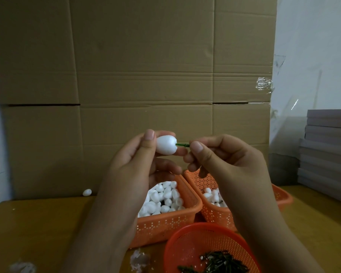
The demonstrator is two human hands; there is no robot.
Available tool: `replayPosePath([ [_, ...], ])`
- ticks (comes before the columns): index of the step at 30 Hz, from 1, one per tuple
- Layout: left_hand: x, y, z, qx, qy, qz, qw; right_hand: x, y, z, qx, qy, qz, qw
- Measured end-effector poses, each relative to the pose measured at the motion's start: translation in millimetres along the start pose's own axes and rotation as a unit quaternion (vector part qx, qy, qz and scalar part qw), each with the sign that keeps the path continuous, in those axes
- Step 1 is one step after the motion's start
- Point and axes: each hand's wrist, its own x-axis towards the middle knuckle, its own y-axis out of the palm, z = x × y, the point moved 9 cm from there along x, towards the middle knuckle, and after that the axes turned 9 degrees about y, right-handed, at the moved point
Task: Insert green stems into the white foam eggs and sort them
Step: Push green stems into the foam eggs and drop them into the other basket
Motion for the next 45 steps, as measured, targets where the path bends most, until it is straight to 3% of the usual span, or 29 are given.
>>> replayPosePath([
  [7,-0.4,1.7,1.8,0.02,-0.001,0.007,1.0,-1.9,2.4,3.1,-0.042,-0.022,-0.006,0.999],
  [17,-1.5,13.2,-5.6,0.15,0.079,0.055,0.984,-1.7,2.0,3.4,-0.087,-0.03,-0.011,0.996],
  [24,-3.4,21.9,-2.2,0.154,0.079,0.09,0.981,-0.2,0.2,2.0,-0.09,-0.04,-0.011,0.995],
  [30,-4.2,21.6,-3.6,0.171,0.091,0.072,0.978,-1.6,2.6,-0.6,-0.061,-0.03,-0.02,0.997],
  [36,-6.5,17.3,4.5,0.124,0.05,0.022,0.991,-4.8,-1.2,-4.3,-0.096,-0.044,-0.079,0.991],
  [45,-7.3,11.8,15.3,0.048,-0.034,0.003,0.998,-6.6,3.5,13.3,-0.112,-0.071,-0.016,0.991],
])
